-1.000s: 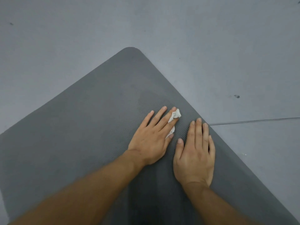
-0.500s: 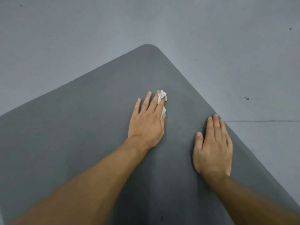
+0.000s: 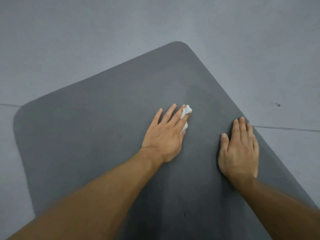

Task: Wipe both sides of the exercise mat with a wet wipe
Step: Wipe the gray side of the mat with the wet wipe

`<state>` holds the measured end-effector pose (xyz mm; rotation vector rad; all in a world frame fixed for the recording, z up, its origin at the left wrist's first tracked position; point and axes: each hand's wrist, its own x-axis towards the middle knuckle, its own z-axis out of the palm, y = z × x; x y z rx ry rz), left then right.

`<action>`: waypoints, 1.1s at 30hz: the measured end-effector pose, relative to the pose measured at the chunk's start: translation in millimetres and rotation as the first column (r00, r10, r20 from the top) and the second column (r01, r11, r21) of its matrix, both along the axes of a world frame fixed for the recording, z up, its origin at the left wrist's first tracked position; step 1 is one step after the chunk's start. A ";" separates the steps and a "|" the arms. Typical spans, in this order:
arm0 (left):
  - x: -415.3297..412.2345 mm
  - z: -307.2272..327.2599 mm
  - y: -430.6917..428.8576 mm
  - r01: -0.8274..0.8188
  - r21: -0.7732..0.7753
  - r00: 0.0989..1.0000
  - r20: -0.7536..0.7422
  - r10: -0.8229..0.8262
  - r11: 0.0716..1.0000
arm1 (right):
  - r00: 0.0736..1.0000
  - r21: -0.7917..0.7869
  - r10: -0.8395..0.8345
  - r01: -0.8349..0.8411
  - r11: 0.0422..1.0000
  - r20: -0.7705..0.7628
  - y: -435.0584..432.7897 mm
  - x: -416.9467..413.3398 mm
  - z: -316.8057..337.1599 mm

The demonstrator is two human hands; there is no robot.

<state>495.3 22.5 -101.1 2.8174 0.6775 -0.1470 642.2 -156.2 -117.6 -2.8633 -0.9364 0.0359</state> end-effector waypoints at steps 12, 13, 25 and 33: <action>-84.0 3.1 12.3 -0.201 -0.011 0.980 0.007 0.201 0.980 | 0.987 0.064 0.159 -0.158 0.985 -0.005 82.3 -103.2 0.8; -92.4 1.5 5.2 -0.144 -0.002 0.990 0.007 0.144 0.990 | 0.989 0.072 0.150 -0.150 0.986 -0.005 85.1 -106.0 -0.4; -129.0 0.9 64.3 -0.243 0.020 0.970 -0.022 0.243 0.970 | 0.991 0.068 0.130 -0.129 0.989 -0.014 83.5 -103.1 0.4; -125.9 4.2 59.5 -0.215 -0.009 0.977 0.003 0.215 0.977 | 0.992 0.071 0.126 -0.125 0.990 -0.006 84.9 -103.9 0.0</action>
